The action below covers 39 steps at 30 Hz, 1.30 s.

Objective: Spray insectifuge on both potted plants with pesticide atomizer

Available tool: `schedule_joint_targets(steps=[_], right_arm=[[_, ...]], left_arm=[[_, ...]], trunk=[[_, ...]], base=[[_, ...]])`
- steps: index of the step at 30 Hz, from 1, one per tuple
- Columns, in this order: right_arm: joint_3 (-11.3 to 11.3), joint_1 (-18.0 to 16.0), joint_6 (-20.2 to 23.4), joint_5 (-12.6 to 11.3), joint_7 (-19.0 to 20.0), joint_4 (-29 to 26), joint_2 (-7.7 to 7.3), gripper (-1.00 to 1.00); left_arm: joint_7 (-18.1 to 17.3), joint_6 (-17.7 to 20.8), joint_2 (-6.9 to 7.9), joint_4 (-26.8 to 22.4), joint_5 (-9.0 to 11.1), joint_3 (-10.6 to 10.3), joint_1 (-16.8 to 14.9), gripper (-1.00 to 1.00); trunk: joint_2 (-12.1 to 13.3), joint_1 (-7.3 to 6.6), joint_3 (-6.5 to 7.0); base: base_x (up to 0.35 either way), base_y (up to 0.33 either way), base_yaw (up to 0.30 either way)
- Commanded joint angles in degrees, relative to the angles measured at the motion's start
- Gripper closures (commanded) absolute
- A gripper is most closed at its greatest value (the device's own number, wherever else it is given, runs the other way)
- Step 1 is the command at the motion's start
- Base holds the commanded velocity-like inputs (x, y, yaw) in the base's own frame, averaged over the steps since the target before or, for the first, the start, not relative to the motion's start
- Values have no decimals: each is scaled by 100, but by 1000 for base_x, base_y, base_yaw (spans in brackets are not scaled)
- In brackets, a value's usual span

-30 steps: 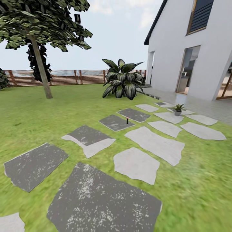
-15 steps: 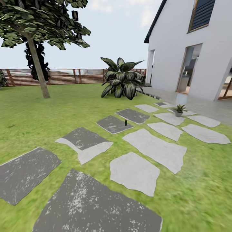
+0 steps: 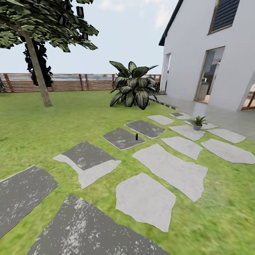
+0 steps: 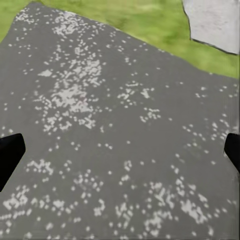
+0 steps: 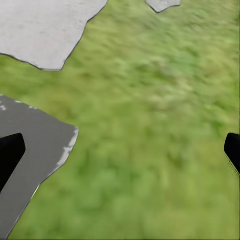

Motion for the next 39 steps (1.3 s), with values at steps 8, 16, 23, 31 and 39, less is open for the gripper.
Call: schedule_joint_targets(steps=[8, 16, 23, 31, 39], right_arm=[[3, -3, -15, 4, -15, 5, 0, -100], [3, -3, -15, 4, -15, 5, 0, -100], [3, -3, -15, 4, -15, 5, 7, -100], [3, -3, -15, 4, -15, 5, 9, -100], [3, -3, -15, 4, -15, 5, 9, -100]], left_arm=[[-5, -11, 5, 6, 1, 20, -4, -100], [-5, -10, 0, 11, 1, 20, -4, -100], [-5, -18, -1, 9, 1, 20, -4, -100], [-5, -18, -1, 7, 1, 20, -4, -100], [-5, -18, -1, 12, -5, 20, -4, -100]], trunk=[[-2, 2, -6], [-2, 2, -6], [-2, 2, -6], [-2, 2, -6], [-2, 2, -6]], base=[[330, -129, 0], [330, -128, 0], [330, -128, 0], [330, -127, 0], [330, -121, 0]])
